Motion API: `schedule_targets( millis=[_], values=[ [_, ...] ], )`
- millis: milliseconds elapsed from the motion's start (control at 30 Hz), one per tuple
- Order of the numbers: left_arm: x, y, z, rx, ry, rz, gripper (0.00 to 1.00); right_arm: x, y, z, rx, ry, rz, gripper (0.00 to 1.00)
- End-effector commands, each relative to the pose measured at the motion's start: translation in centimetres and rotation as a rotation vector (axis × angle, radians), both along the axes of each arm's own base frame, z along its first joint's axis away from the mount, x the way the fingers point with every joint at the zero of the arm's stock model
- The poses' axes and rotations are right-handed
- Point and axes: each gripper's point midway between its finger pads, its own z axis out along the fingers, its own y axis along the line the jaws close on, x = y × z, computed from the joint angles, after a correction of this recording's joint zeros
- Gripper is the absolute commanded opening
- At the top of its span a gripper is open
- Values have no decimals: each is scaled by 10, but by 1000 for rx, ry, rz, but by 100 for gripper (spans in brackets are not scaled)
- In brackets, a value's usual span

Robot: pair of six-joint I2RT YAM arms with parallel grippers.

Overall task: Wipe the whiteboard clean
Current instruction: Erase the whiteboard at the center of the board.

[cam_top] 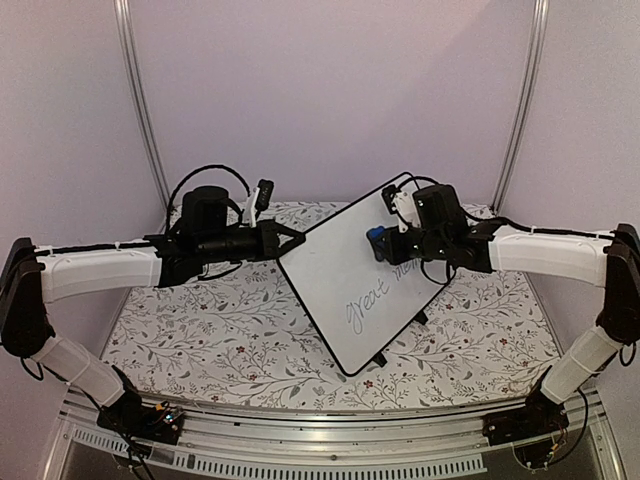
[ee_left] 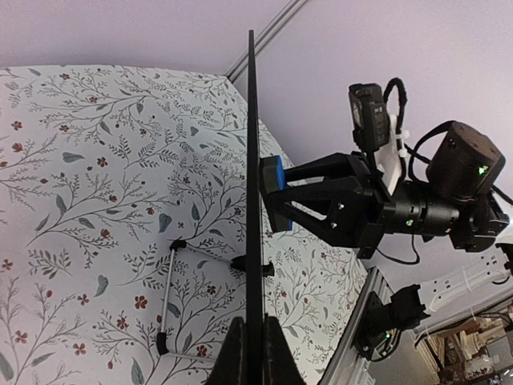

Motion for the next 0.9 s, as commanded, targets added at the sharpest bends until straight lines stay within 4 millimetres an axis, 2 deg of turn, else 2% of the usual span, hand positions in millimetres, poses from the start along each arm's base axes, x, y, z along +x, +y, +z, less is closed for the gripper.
schedule_targets(
  millis=[0, 200, 400, 567, 733, 867],
  values=[
    [-41, -23, 20, -48, -40, -187, 0, 4, -17, -18, -48, 22, -35, 16],
    [-42, -23, 20, -49, -40, -188, 0, -17, -33, -46, -62, 81, -42, 16],
    [-42, -23, 20, -50, -39, -187, 0, -31, -38, -59, -36, 121, -39, 16],
    [-42, -24, 20, -50, -37, -188, 0, -24, -30, -44, -14, 95, -23, 16],
    [-41, -23, 20, -50, -36, -186, 0, -3, -21, -15, -14, 30, -40, 16],
    [-41, -23, 19, -48, -38, -186, 0, 12, -13, -6, -27, 9, -41, 16]
  ],
)
